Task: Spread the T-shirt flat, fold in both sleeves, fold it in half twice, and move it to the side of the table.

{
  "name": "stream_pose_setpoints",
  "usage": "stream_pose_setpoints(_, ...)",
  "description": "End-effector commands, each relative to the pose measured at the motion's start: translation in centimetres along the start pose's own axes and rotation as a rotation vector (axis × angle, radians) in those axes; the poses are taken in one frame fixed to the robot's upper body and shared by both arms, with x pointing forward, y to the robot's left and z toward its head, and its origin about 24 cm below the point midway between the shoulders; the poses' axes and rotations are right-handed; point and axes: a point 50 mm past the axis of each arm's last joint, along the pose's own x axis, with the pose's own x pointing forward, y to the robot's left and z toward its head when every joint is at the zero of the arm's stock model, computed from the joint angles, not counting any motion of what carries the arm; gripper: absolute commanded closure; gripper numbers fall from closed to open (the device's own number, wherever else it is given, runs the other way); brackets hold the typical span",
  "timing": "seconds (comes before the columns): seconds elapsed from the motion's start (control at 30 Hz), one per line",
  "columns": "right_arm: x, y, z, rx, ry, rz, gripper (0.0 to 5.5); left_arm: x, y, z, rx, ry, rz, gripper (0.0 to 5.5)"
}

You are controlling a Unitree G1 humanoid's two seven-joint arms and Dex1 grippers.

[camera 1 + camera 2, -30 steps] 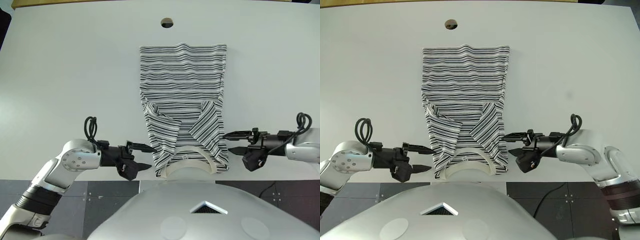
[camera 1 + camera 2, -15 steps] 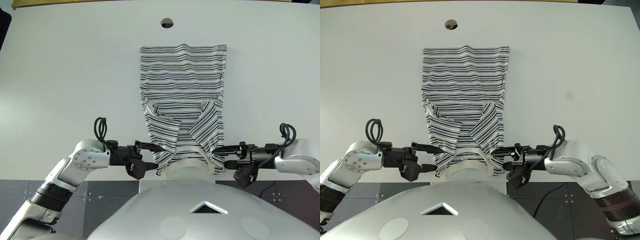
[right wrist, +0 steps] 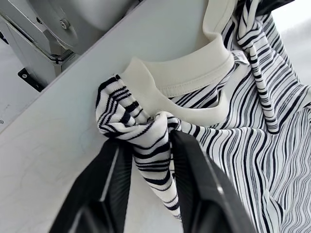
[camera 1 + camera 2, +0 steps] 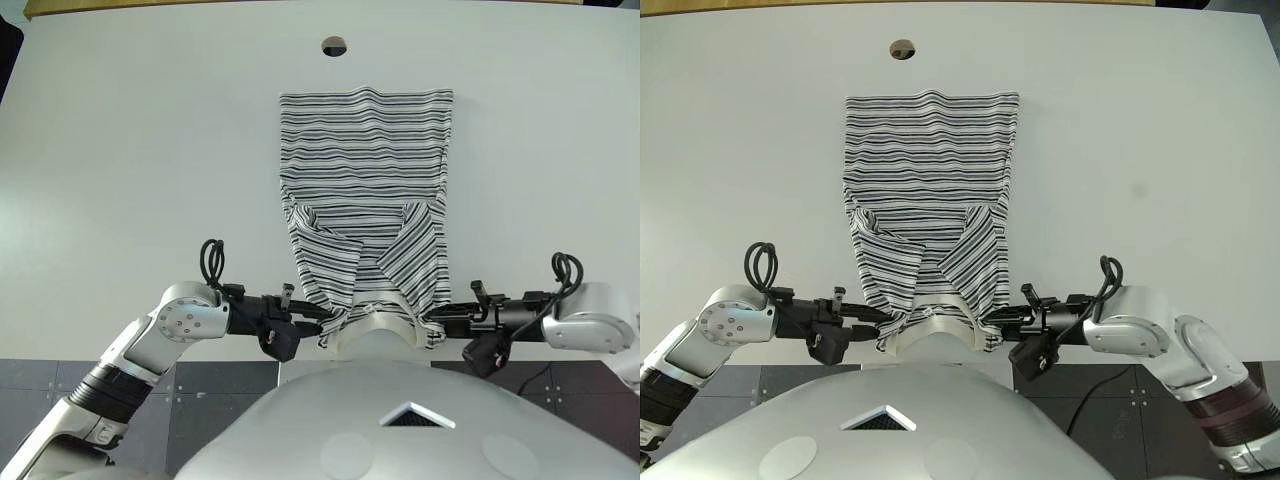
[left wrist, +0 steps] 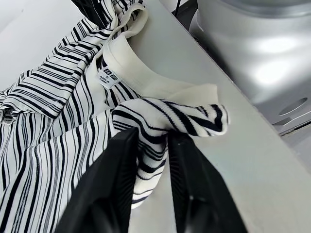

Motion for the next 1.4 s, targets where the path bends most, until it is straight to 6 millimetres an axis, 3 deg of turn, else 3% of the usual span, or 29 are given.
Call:
stream_pose_setpoints(0.03, 0.0, 0.0, -0.4, 0.069, 0.003, -0.02, 5.05, -0.4, -0.4, -0.4, -0.064, 0.023, -0.051, 5.11)
stream_pose_setpoints(0.1, 0.0, 0.0, -0.4, 0.138, -0.015, -0.039, 5.38, -0.7, -0.5, -0.9, -0.111, 0.032, -0.049, 5.39)
stream_pose_setpoints(0.3, -0.8, -0.1, 0.7, 0.418, -0.137, -0.055, 5.38, -1.4, 0.3, -0.6, -0.255, -0.037, -0.003, 5.39)
stream_pose_setpoints(0.43, -1.6, 0.7, 1.3, 0.56, -0.177, 0.018, 5.38, -3.2, -0.7, -0.6, -0.446, -0.074, -0.073, 5.39)
stream_pose_setpoints(0.63, -2.2, 0.5, 1.1, 0.606, -0.198, -0.038, 5.38, -4.9, -0.4, 0.5, -0.555, -0.162, -0.111, 5.39)
stream_pose_setpoints(0.73, -2.5, -0.8, 0.5, 0.591, -0.224, -0.16, 5.38, -5.2, 1.2, 0.0, -0.507, -0.14, 0.017, 5.39)
stream_pose_setpoints(0.97, -2.9, -4.3, -2.9, 0.62, -0.152, -0.527, 5.38, -6.3, 7.4, -2.2, -0.422, -0.104, 0.439, 5.39)
stream_pose_setpoints(1.07, -2.7, -6.2, -3.6, 0.643, -0.159, -0.64, 5.38, -6.3, 9.2, -2.8, -0.383, -0.072, 0.522, 5.39)
stream_pose_setpoints(1.23, -2.0, -8.6, -5.5, 0.732, -0.18, -0.729, 5.38, -5.3, 12.5, -5.5, -0.478, 0.063, 0.646, 5.39)
stream_pose_setpoints(1.4, -0.8, -10.5, -7.3, 0.811, -0.221, -0.721, 5.38, -4.0, 14.9, -6.9, -0.514, 0.093, 0.744, 5.39)
